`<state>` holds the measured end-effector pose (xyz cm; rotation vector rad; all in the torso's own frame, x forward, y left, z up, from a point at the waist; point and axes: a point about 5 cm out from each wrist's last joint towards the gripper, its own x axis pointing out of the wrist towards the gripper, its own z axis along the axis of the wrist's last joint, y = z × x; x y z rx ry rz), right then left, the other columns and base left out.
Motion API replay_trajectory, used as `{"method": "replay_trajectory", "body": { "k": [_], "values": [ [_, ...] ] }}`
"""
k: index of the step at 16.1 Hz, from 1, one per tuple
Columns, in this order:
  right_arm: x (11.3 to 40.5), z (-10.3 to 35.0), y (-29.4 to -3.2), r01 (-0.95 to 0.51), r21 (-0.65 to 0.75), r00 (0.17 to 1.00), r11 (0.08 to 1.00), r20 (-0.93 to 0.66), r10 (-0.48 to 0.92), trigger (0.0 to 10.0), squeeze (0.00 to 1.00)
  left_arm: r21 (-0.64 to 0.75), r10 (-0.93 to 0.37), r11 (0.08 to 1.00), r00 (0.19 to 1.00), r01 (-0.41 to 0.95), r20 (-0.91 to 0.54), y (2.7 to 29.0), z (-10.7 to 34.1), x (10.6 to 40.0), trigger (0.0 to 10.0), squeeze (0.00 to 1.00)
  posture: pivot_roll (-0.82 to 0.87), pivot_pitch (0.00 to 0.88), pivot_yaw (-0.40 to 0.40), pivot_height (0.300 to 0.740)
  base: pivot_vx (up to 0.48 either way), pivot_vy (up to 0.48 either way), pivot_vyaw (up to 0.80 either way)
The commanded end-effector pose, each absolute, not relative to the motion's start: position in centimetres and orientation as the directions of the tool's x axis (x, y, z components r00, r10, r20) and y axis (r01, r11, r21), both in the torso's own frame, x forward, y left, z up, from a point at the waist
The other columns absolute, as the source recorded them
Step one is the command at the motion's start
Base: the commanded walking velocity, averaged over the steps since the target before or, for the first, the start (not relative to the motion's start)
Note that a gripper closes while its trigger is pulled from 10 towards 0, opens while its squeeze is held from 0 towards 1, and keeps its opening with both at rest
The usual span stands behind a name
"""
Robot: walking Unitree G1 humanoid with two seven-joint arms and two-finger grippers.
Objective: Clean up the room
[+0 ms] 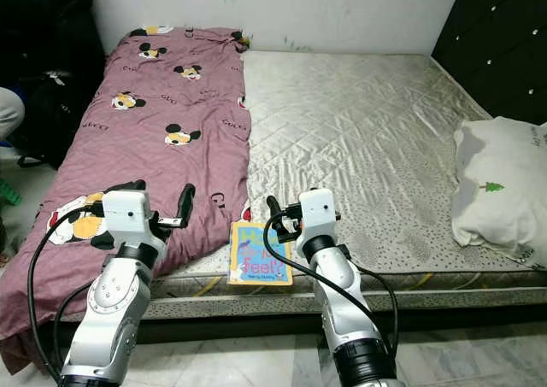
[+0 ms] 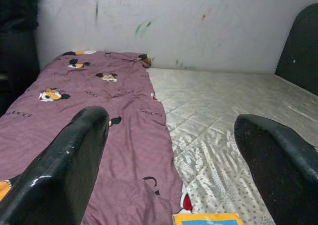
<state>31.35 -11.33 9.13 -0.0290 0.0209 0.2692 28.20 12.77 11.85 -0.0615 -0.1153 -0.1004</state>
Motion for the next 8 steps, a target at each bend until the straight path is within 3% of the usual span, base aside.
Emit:
{"method": "replay_trajectory", "body": {
  "k": [1, 2, 8],
  "values": [
    [31.62, 9.44, -11.33, -0.266, -0.035, 0.964, 0.963, -0.013, 0.266, 10.0, 0.0, -0.056, -0.119, 0.99, 0.985, 0.127, 0.126, 12.53, 11.92, 28.17, 10.0, 0.0, -0.09, 0.043, -0.038, 0.74, 0.0, 0.0, 0.0],
    [31.63, 9.44, -11.34, -0.266, -0.036, 0.964, 0.963, -0.013, 0.265, 10.0, 0.0, -0.06, -0.131, 0.988, 0.982, 0.14, 0.133, 12.43, 11.98, 28.12, 10.0, 0.0, -0.09, 0.043, -0.039, 0.74, 0.0, 0.0, 0.0],
    [31.66, 9.43, -11.4, -0.266, -0.038, 0.964, 0.963, -0.013, 0.265, 10.0, 0.0, -0.066, -0.152, 0.984, 0.977, 0.163, 0.149, 12.23, 12.11, 28.07, 10.0, 0.0, -0.09, 0.044, -0.039, 0.74, 0.287, 0.0, 0.0]
  ]
}}
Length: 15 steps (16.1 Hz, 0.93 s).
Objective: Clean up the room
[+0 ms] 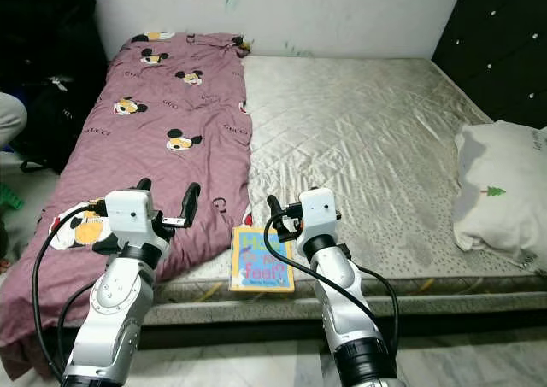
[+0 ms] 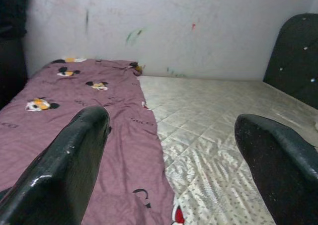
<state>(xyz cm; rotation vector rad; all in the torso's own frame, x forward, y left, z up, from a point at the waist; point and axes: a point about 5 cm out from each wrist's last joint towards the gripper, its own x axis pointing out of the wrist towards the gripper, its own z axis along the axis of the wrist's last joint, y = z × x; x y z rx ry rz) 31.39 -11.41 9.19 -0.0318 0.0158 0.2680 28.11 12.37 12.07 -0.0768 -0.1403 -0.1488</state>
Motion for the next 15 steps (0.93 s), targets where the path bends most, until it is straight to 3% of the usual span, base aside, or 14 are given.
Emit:
{"method": "replay_trajectory", "body": {
  "k": [1, 9, 15],
  "values": [
    [31.66, 9.43, -11.4, -0.265, -0.037, 0.964, 0.963, -0.013, 0.265, 10.0, 0.0, -0.066, -0.156, 0.984, 0.976, 0.167, 0.152, 12.19, 12.15, 28.04, 10.0, 0.0, -0.09, 0.044, -0.039, 0.74, 0.424, 0.0, 0.0],
    [31.73, 9.47, -11.38, -0.264, -0.035, 0.964, 0.964, -0.012, 0.264, 10.0, 0.0, -0.063, -0.148, 0.985, 0.978, 0.159, 0.146, 12.31, 12.05, 28.1, 10.0, 0.0, -0.09, 0.044, -0.04, 0.74, 0.382, 0.0, 0.0],
    [31.84, 9.46, -11.34, -0.263, -0.032, 0.965, 0.964, -0.01, 0.262, 10.0, 0.0, -0.062, -0.114, 0.991, 0.987, 0.122, 0.117, 12.41, 11.7, 28.37, 10.0, 0.0, -0.09, 0.04, -0.037, 0.74, 0.0, 0.0, 0.0]
  ]
}}
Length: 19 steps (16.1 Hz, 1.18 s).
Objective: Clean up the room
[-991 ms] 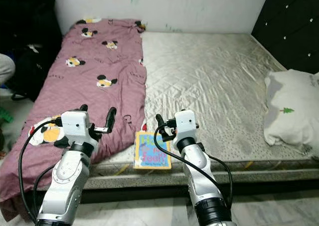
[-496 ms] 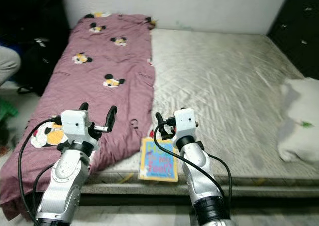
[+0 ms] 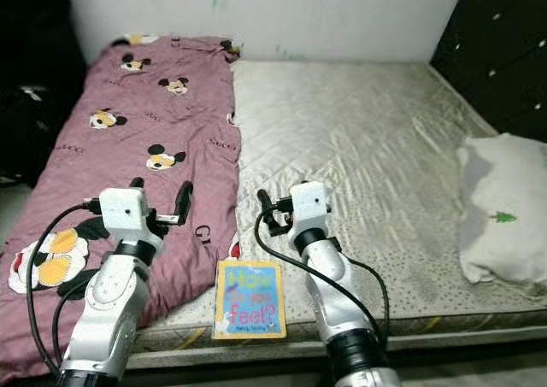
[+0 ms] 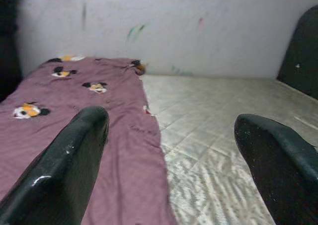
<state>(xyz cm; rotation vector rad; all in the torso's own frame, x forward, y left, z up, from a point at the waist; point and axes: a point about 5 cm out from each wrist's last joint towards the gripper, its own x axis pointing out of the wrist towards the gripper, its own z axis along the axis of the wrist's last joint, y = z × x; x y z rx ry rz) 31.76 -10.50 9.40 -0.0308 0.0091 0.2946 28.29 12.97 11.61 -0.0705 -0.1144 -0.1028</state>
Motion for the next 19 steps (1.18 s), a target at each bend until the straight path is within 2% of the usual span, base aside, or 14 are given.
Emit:
{"method": "replay_trajectory", "body": {
  "k": [1, 7, 11, 15, 19],
  "values": [
    [31.8, 9.5, -11.4, -0.262, -0.031, 0.965, 0.964, -0.009, 0.262, 10.0, 0.0, -0.057, -0.117, 0.991, 0.986, 0.124, 0.118, 12.4, 11.7, 28.4, 10.0, 0.0, -0.09, 0.04, -0.037, 0.74, 0.0, 0.0, 0.0],
    [31.9, 10.3, -11.5, -0.253, -0.04, 0.967, 0.967, 0.033, 0.254, 10.0, 0.0, -0.043, -0.067, 0.996, 0.991, 0.073, 0.118, 12.9, 11.7, 28.3, 10.0, 0.0, -0.08, 0.033, -0.04, 0.74, 0.0, 0.0, 0.0],
    [32.3, 10.5, -11.4, -0.252, -0.047, 0.966, 0.967, 0.039, 0.254, 10.0, 0.0, -0.021, -0.06, 0.998, 0.992, 0.063, 0.111, 13.5, 11.7, 28.6, 10.0, 0.0, -0.06, 0.012, -0.038, 0.74, 0.0, 0.0, 0.77],
    [32.6, 10.8, -11.4, -0.242, -0.039, 0.968, 0.969, 0.052, 0.244, 10.0, 0.0, -0.036, -0.077, 0.996, 0.992, 0.081, 0.1, 13.1, 11.7, 28.6, 10.0, 0.0, -0.06, 0.004, -0.038, 0.74, 0.0, 0.0, 0.0],
    [32.7, 10.9, -11.4, -0.241, -0.033, 0.969, 0.97, 0.055, 0.242, 10.0, 0.0, -0.042, -0.084, 0.995, 0.991, 0.089, 0.107, 12.9, 11.8, 28.8, 10.0, 0.0, -0.07, 0.01, -0.036, 0.74, 0.0, -0.299, 0.0]
  ]
}}
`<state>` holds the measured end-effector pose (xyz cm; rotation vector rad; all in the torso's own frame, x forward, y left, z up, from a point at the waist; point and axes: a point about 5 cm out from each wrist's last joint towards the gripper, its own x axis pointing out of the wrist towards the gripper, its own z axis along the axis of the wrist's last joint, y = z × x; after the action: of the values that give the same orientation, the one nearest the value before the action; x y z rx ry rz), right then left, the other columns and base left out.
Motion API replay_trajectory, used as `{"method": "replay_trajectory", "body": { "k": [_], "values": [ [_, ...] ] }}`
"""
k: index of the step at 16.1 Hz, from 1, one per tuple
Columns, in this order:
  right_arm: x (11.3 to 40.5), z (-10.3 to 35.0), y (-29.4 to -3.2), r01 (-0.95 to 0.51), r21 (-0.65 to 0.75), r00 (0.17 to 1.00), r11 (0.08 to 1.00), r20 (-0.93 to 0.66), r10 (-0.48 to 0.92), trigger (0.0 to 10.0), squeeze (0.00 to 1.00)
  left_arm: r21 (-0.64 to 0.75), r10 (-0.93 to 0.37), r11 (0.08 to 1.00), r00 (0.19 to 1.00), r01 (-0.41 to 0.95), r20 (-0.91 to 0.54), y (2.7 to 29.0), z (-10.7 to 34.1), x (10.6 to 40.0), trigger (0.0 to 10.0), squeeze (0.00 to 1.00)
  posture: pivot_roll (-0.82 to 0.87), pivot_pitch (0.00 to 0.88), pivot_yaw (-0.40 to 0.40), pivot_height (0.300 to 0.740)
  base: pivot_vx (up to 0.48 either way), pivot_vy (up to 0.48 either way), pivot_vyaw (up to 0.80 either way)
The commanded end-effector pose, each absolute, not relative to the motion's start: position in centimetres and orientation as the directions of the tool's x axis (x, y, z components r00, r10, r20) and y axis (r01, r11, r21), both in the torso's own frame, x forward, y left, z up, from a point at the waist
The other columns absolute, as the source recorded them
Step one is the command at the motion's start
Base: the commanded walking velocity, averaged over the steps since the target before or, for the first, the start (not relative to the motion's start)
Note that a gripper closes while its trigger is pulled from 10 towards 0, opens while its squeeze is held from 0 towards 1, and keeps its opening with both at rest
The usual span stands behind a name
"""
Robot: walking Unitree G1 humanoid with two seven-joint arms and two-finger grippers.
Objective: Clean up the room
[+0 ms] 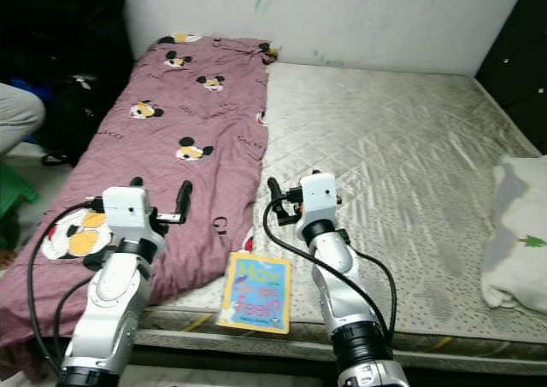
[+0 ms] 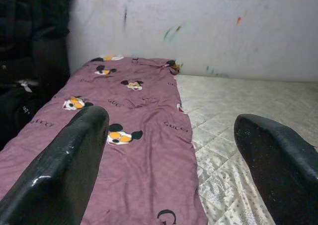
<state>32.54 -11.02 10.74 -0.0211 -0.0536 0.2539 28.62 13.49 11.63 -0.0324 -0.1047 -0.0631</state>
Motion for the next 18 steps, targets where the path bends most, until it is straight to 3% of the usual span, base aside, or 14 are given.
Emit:
{"method": "replay_trajectory", "body": {
  "k": [1, 18],
  "values": [
    [32.73, 10.84, -11.44, -0.24, -0.036, 0.969, 0.97, 0.055, 0.242, 10.0, 0.0, -0.043, -0.083, 0.995, 0.991, 0.088, 0.107, 12.91, 11.84, 28.85, 10.0, 0.0, -0.07, 0.01, -0.036, 0.74, 0.0, -0.345, 0.0],
    [32.83, 10.53, -11.31, -0.254, -0.074, 0.965, 0.964, 0.047, 0.258, 10.0, 0.0, -0.06, -0.081, 0.994, 0.99, 0.088, 0.113, 12.57, 11.93, 29.05, 10.0, 0.0, -0.08, 0.017, -0.044, 0.74, 0.0, -0.348, 0.0]
  ]
}}
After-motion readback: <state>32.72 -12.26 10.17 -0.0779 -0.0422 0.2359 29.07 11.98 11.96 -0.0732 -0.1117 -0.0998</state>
